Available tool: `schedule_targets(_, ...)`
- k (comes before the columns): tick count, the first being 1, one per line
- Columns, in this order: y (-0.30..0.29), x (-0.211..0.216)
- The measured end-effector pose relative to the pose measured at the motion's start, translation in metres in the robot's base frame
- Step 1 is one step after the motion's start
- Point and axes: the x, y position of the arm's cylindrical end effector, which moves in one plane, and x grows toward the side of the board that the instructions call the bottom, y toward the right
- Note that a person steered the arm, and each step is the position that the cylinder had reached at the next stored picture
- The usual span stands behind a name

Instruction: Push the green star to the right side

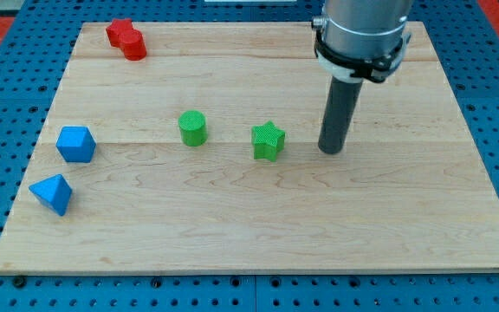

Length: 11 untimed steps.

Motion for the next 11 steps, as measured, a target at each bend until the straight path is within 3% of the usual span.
schedule_targets(1, -0.010, -0.067)
schedule_targets(2, -0.080, -0.044)
schedule_targets(3, -0.093, -0.009)
schedule_targets(4, -0.013, 0.020)
schedule_targets(5, -0.010, -0.003)
schedule_targets(6, -0.051, -0.011)
schedule_targets(7, -0.089, 0.028)
schedule_targets(8, -0.012, 0.067)
schedule_targets(9, 0.050, 0.078)
schedule_targets(10, 0.017, 0.073)
schedule_targets(11, 0.044, 0.012)
